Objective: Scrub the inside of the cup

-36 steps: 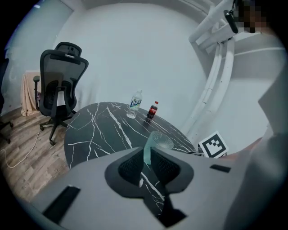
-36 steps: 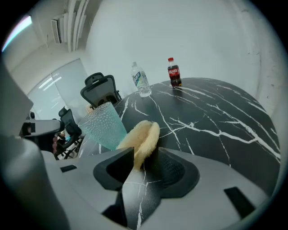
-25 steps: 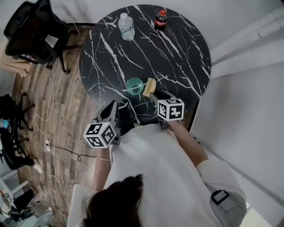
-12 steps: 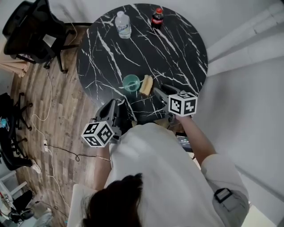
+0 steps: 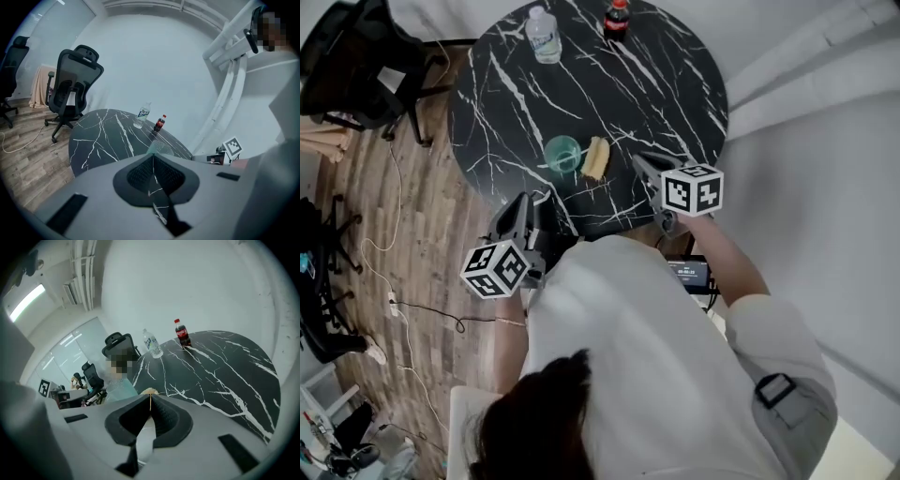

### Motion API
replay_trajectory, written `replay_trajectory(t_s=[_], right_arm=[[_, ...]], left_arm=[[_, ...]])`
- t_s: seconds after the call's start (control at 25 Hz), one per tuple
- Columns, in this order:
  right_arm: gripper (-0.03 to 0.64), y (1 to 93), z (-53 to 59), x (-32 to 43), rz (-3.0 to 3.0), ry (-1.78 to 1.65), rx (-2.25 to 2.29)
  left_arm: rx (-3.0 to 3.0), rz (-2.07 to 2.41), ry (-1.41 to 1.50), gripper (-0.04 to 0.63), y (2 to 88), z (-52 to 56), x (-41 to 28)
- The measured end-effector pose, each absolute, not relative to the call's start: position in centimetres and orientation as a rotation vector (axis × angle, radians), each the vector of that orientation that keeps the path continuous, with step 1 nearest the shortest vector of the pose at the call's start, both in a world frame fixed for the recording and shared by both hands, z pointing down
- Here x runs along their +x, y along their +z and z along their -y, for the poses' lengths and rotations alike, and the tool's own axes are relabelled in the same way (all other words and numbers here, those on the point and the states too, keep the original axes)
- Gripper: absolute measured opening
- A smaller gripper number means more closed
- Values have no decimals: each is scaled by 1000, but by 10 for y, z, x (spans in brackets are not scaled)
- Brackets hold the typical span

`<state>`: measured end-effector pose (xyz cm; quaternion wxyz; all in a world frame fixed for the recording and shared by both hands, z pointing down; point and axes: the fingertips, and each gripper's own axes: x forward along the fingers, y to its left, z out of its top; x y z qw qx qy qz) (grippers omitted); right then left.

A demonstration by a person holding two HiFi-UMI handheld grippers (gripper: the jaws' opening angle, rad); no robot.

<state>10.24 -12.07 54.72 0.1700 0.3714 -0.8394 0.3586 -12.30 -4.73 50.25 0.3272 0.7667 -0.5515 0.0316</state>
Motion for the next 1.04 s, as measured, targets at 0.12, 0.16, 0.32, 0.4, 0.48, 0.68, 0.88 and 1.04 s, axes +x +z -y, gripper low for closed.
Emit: replay_trajectory(t_s=[0.12, 0.16, 0.32, 0.4, 0.48, 0.68, 0.88, 1.04], right_arm=[[35, 551, 119, 103, 2361, 958, 1035], [35, 551, 119, 104, 2357, 950, 1035], [35, 556, 117, 95, 2347, 934, 1022], [35, 560, 116, 95, 2338, 951, 1013], [35, 566, 116, 93, 2328, 973, 1000], [35, 570, 115, 92, 2312, 938, 975], [34, 570, 119, 88, 2307, 924, 973], [34, 563, 121, 82, 2323, 906, 983]], left_arm=[[2013, 1438, 93, 11, 507, 46, -114], [2010, 1434, 92, 11, 510, 45, -111], [1994, 1419, 121, 11, 519, 40, -108], [1986, 1417, 139, 11, 522, 39, -108], [1980, 1424, 146, 11, 522, 40, -111], [1976, 1428, 152, 11, 525, 39, -115], [1975, 1426, 164, 12, 527, 39, -115], [2015, 1404, 198, 12, 526, 41, -112]])
